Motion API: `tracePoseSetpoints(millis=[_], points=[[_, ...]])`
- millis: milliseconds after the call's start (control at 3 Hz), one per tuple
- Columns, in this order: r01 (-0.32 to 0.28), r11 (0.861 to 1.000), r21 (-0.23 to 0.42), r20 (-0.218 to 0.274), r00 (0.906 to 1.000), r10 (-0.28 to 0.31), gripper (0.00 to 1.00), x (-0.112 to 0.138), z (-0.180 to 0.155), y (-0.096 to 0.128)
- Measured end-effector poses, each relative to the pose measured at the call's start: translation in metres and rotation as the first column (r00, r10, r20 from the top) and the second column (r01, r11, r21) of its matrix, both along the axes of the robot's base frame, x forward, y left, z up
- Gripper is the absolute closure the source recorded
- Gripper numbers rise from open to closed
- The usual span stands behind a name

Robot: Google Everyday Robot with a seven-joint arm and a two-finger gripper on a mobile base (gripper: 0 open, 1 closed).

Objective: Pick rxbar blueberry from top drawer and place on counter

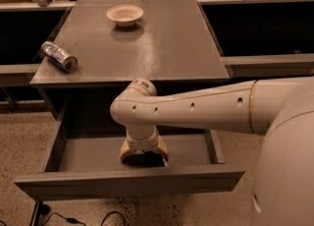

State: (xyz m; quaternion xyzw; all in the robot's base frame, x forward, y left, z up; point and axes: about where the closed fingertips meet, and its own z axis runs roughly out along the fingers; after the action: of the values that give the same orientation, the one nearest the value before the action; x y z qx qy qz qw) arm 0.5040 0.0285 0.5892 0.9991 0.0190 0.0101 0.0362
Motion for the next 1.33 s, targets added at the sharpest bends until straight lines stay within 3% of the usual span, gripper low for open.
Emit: tracePoseSetpoints(millis=[333,667,1000,1333], points=[[0.000,1.000,0.000,0.000,1.0000,0.000,1.00,0.000,0.012,0.000],[0.000,1.000,0.000,0.000,1.0000,0.000,1.00,0.000,0.017,0.000],[-0.027,0.997,0.068,0.016,0.9995,0.026,1.00,0.001,0.040,-0.002],[-0.031,0.983,0.181,0.041,0.9989,0.024,1.00,0.012,0.104,-0.010]])
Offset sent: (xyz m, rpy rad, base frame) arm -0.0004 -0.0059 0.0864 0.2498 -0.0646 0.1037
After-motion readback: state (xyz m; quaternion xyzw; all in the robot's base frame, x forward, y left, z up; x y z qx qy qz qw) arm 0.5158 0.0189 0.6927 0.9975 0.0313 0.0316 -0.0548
